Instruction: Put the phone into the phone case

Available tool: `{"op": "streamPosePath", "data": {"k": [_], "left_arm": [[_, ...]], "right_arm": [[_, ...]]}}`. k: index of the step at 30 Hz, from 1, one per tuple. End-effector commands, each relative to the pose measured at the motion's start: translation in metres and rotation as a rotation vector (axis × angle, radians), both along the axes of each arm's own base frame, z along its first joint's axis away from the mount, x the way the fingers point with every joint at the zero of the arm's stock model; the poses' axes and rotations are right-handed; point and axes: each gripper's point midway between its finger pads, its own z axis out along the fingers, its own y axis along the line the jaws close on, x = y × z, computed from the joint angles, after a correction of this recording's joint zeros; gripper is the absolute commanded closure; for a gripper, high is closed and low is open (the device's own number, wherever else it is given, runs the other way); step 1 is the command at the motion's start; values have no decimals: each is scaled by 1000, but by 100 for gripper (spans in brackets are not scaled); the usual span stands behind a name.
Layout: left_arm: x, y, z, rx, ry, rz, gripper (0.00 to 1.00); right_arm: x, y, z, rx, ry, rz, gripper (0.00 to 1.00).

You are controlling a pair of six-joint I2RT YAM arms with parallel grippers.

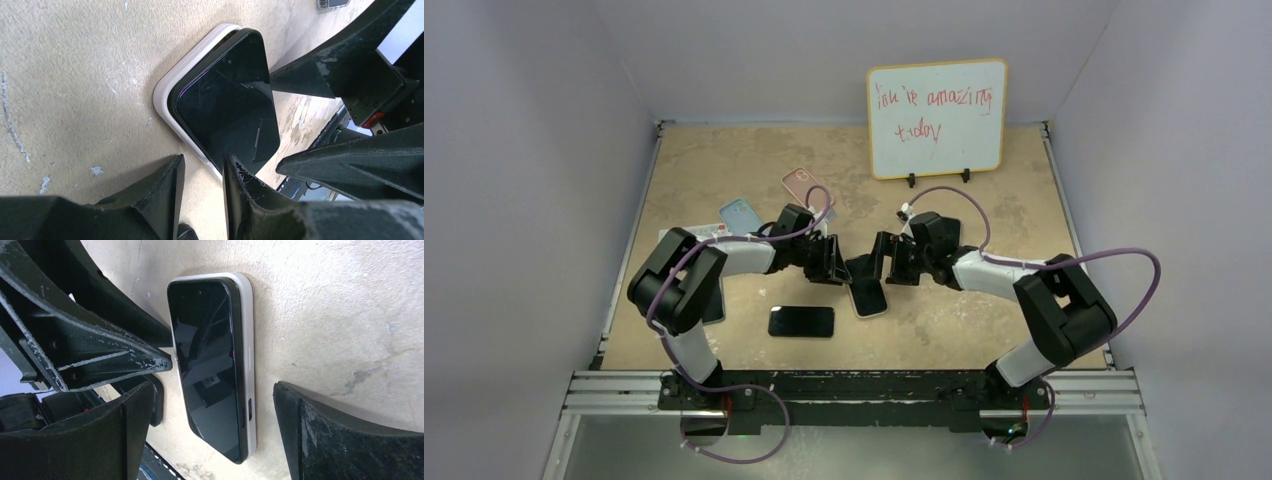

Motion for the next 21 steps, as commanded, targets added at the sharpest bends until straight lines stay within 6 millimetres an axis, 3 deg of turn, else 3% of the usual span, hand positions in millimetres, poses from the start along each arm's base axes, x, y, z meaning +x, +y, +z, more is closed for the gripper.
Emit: {"op": "streamPosePath", "data": {"k": [1,8,16,21], "left_arm": [[2,-1,-3,-19,-5,0,65],[-1,-2,-5,-29,-3,-7,67],[-3,-1,-6,-33,7,-7,73],[-9,2,-9,-26,14,-7,74]], "right_arm": [[0,9,-2,60,25,-15,10],[-2,13,-7,78,60,-14,8],[-11,45,36,350,112,44,11],[-13,54,62,500,120,29,12]]}}
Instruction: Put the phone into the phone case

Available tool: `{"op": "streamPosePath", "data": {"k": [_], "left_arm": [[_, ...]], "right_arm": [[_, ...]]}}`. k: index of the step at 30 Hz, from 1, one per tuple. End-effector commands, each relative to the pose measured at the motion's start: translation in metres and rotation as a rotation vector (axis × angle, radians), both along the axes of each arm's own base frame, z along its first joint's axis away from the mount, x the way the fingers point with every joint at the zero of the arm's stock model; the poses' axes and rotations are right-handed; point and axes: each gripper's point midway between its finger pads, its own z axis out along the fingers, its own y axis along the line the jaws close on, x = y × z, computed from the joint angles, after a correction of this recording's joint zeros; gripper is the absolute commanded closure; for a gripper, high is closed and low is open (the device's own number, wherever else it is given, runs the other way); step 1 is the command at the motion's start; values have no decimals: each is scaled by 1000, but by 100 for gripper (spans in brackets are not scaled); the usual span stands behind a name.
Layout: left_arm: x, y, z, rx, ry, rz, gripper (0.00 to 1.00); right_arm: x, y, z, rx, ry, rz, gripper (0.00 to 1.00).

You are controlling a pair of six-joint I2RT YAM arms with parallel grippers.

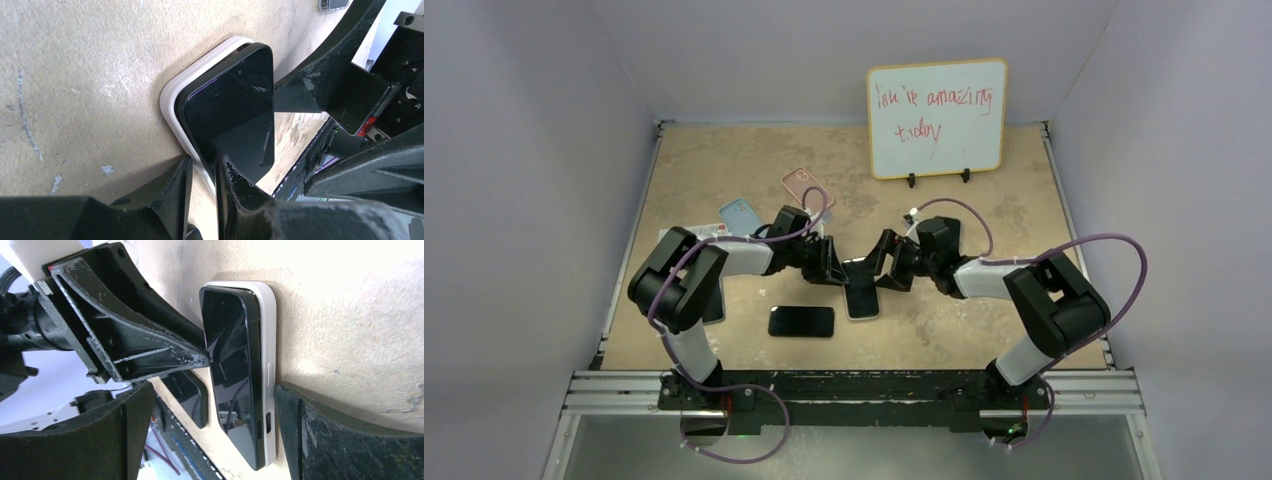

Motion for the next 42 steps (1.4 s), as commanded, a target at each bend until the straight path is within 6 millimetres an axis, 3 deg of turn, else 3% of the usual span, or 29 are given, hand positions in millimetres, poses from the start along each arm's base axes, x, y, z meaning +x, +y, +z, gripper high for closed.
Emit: {"op": "streamPosePath", "data": {"k": [1,14,20,26,39,42], "left_arm": [[-7,1,-4,-2,-4,-12,75],[-10,2,4,-7,-15,-7,75],[-10,2,9,-16,-20,-3,75],[-10,3,11,-18,-22,0,75],[-10,2,8,-17,-16,0,74],[-10,2,7,-13,-17,-4,74]], "right_arm": [[-9,29,58,283,-22,63,12],[-15,30,79,480,-43,25,13],[-15,28,62,464,6,5,17],[-15,26,51,426,12,-5,34],[-10,23,23,299,38,-31,87],[-9,20,18,274,41,-48,94]]}}
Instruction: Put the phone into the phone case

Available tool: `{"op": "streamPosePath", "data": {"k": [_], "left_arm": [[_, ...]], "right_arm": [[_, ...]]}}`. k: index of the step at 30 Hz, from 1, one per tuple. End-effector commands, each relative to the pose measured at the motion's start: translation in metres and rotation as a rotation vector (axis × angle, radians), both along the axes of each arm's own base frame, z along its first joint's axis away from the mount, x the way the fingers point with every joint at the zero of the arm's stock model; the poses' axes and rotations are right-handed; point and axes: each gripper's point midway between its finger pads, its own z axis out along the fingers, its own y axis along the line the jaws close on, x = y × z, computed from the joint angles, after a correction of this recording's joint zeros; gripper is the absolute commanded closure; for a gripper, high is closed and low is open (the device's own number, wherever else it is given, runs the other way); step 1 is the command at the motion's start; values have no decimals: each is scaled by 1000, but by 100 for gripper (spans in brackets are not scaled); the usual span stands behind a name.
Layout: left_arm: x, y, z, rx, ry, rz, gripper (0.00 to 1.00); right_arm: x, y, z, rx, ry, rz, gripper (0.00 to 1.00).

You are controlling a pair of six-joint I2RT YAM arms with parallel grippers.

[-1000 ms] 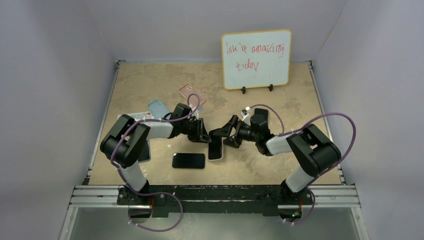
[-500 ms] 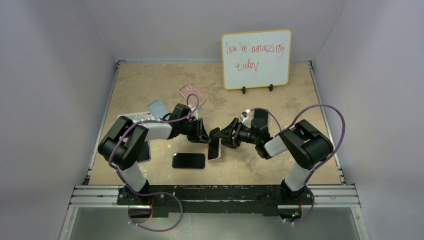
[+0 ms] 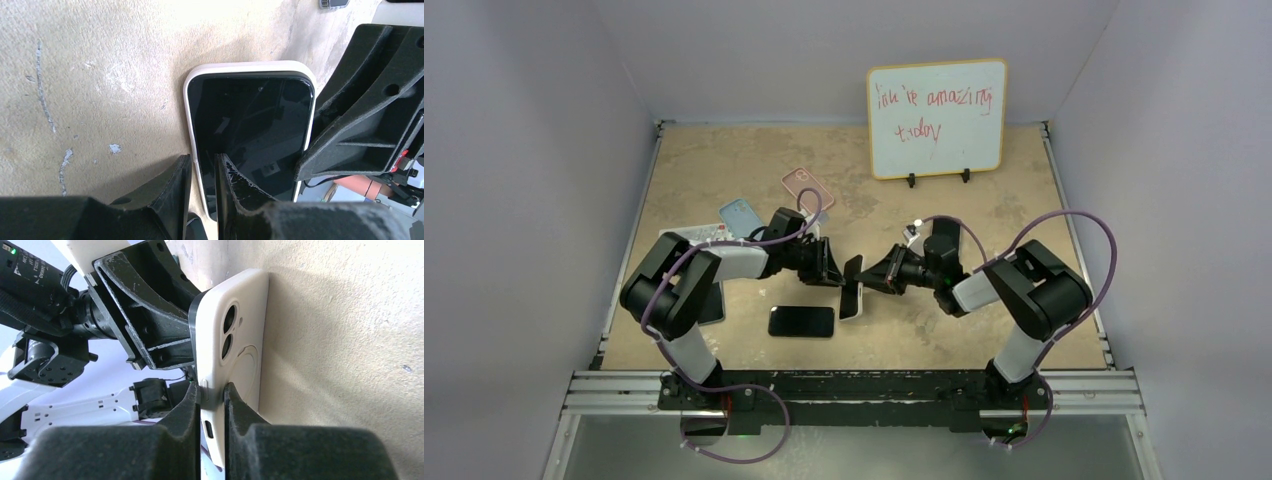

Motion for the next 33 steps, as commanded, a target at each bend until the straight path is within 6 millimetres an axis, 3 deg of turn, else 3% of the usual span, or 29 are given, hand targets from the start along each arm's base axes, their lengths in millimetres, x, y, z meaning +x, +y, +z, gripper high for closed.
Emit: {"op": "streamPosePath", "data": {"k": [1,3,9,13,16,19,23,28,33], "left_arm": [[-5,-6,2,-12,-14,-26,74],[-5,-5,2,-8,-15,-24,74],[-4,-6,2,-7,-16,-25,74],[-3,-6,2,-9,-15,-23,74],[-3,-7,3,-13,-14,-23,74],[-3,-8,9,-23,-20,-21,72],[4,-12,36,-52,-64,-23,58],[10,-12,77,-68,-131,-38,35],[9,-9,125,-174,-196,-56,25]], "right_arm": [[4,4,6,-19,-40,4,95],[6,4,6,-26,-39,-7,94],[7,2,3,-72,-29,-4,58],[7,-2,-1,-146,-37,8,53],[8,-5,-4,-194,-50,12,60],[9,-8,-3,-219,-67,11,77],[7,-10,1,-232,-92,19,94],[8,-11,25,-205,-173,12,100],[9,-13,67,-156,-284,-9,100]]}}
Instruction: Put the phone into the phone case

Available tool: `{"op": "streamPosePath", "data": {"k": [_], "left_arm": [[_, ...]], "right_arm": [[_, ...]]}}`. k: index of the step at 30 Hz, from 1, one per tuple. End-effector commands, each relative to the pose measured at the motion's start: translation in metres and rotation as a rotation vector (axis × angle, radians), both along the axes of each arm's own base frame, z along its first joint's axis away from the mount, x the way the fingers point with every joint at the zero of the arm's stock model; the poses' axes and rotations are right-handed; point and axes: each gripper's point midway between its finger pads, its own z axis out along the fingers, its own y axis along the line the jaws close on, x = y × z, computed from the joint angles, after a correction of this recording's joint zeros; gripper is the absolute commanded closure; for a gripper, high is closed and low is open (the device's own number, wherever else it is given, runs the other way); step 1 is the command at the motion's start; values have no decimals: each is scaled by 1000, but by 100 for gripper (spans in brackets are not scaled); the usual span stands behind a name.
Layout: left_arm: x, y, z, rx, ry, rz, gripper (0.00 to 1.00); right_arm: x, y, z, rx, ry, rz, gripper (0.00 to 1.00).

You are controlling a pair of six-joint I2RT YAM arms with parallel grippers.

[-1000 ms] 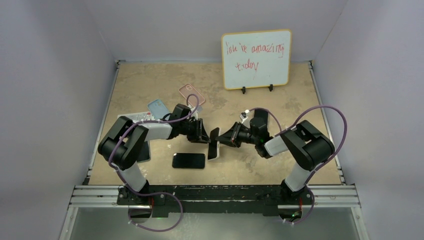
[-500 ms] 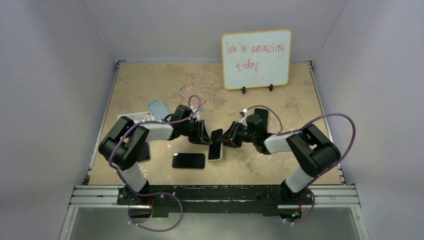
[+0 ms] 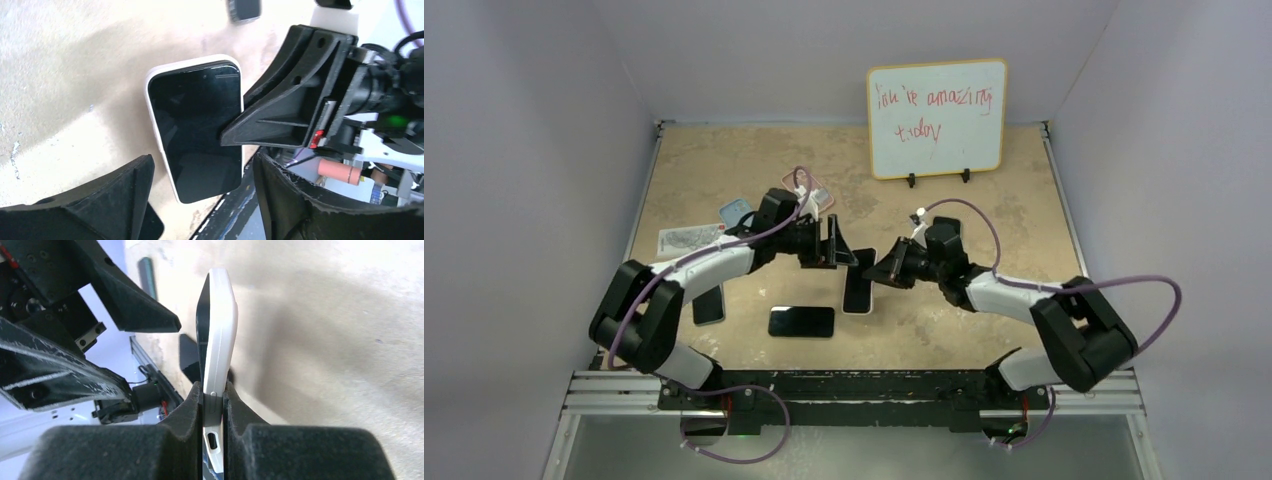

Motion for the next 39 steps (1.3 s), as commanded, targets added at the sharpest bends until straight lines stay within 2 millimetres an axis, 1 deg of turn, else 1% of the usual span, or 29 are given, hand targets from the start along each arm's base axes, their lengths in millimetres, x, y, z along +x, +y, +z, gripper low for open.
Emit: {"op": "streamPosePath", "data": {"k": [1,6,8,12,15,17,20,24,27,29,30,32,34,36,38,39], "left_arm": [[3,-1,59,-126,-96,-41,24],[-9,-1,92,-214,-131,-98,22],[-14,1,98,-228,-133,-110,22],[-22,1,105,-264,-136,-130,22],[-28,-1,109,-310,-138,-160,23],[-32,-3,111,-349,-126,-175,24],[-40,-6,117,-417,-111,-197,26],[-46,-9,124,-471,-122,-229,31],[-51,-11,129,-504,-122,-243,38],[-53,-12,132,-526,-122,-244,46],[-53,-12,133,-534,-123,-239,52],[-52,-13,134,-542,-119,-236,68],[-51,-14,134,-555,-112,-236,80],[-52,-15,136,-574,-109,-237,88],[-51,-15,139,-585,-123,-238,99],[-50,-15,140,-586,-131,-238,100]], "right_arm": [[10,5,63,94,-191,13,100],[1,6,105,174,-282,41,100],[-3,5,119,207,-313,47,100],[-17,6,155,331,-396,86,100],[-27,9,173,405,-427,128,100],[-29,9,179,435,-429,134,100],[-29,9,184,454,-430,132,100],[-27,10,186,460,-433,125,100],[-25,11,186,466,-424,121,100],[-24,12,186,472,-415,120,100],[-24,12,186,476,-413,120,100],[-23,13,185,475,-407,118,100],[-22,13,185,473,-404,116,97],[-22,14,183,469,-402,120,92],[-23,14,179,460,-392,129,82],[-24,14,177,456,-386,133,77]]}}
